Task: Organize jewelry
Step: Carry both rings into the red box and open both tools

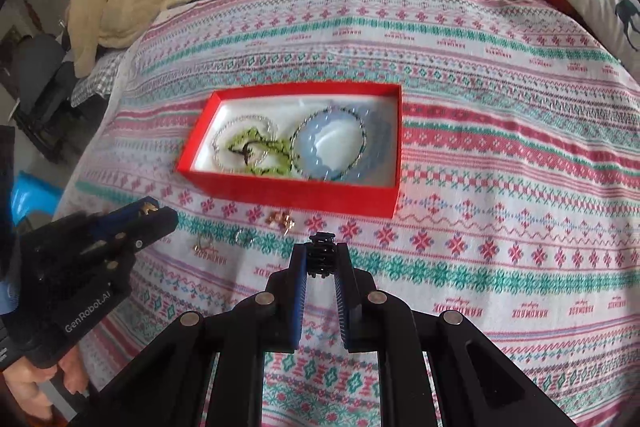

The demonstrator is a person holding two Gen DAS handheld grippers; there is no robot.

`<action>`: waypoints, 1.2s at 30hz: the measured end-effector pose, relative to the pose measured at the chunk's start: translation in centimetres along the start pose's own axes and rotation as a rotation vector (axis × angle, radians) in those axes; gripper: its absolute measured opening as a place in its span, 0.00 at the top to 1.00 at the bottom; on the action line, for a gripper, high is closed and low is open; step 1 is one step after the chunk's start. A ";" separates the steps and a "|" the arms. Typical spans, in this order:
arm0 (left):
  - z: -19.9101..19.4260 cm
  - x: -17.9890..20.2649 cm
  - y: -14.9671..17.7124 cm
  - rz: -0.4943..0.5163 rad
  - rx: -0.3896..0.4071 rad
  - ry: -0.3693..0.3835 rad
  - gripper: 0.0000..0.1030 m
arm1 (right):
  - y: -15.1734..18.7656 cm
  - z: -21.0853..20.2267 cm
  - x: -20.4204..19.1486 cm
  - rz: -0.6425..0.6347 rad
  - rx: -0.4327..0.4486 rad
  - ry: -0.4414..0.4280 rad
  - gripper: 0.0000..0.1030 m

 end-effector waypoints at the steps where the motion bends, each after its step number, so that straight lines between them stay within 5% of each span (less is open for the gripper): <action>1: 0.2 0.1 -0.3 0.001 0.006 0.003 0.76 | -0.3 0.0 0.2 -0.002 0.007 -0.002 0.87; 15: 3.6 1.0 -3.6 -0.002 0.095 0.016 0.76 | -4.3 1.9 1.1 -0.029 0.132 -0.016 0.87; 30: 5.9 0.9 -4.0 0.013 0.109 0.003 0.76 | -4.4 4.0 1.5 -0.046 0.122 -0.021 0.86; 36: 5.2 0.9 -4.3 0.021 0.114 0.000 0.61 | -4.7 3.5 2.0 -0.023 0.124 -0.015 0.82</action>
Point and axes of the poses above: each gripper's, at about its wrist camera, not at the fingertips, and z roughly the way its jaws point, x to its right, y to its underside, the point moved 7 cm from there along z, roughly the way its jaws point, and after that the axes turned 14 degrees about x, right-handed, at the moved point
